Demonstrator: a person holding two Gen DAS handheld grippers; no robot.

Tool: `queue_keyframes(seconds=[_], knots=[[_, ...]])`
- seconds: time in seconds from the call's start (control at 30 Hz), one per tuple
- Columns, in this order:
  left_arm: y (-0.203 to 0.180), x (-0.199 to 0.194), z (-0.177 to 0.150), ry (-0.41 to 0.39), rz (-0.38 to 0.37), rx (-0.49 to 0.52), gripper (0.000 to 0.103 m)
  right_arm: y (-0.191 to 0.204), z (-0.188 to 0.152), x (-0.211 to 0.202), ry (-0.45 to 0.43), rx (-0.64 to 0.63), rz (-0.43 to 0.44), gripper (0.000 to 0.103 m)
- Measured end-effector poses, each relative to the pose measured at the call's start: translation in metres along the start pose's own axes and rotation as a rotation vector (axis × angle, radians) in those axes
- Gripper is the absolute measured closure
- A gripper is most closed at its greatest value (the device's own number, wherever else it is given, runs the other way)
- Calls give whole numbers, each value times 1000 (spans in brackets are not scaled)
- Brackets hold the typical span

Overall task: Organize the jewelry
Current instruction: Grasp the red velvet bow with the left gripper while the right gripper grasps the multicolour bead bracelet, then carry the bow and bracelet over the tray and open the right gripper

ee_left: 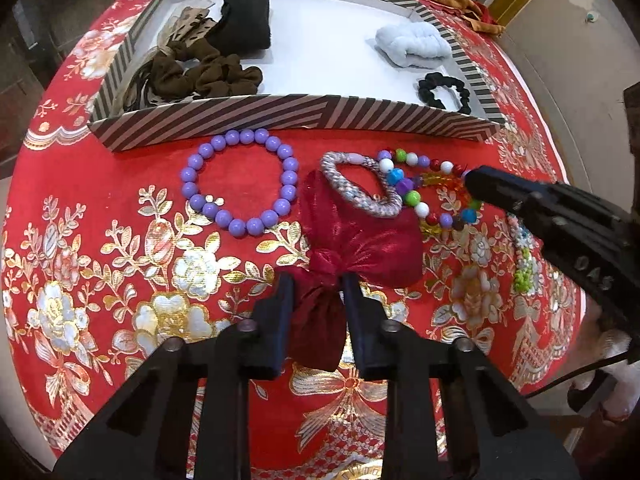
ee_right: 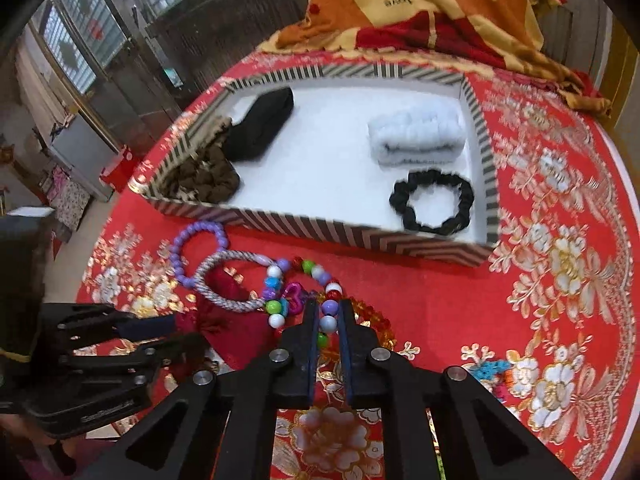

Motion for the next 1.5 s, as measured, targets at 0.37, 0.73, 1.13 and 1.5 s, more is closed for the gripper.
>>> queue_keyframes(seconds=[0.37,0.73,1.13,1.5], knots=[[15,-29,-8,-21,-12,21,89,8,17,-45,-90,-14,-7,94],[33,-62,-2,-86,-8,-9,89,6,26,-72,-141,-16,-21,94],[38,-74,27,-140,4,-54,89,15,45,-79,-161,-48,-26,94],[32,-82,62,-191,21,-44,89,22,72,-73,-166,-81,-30,94]])
Point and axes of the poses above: each gripper's, at about its wrist camera, not at the fingertips, and x roughly the way its jaws point, y to its left, z to its top, the point moved 8 cm from there along x, roughly the way its jaws point, and after that the axes turned 6 degrees about z, right-handed, at the moved point
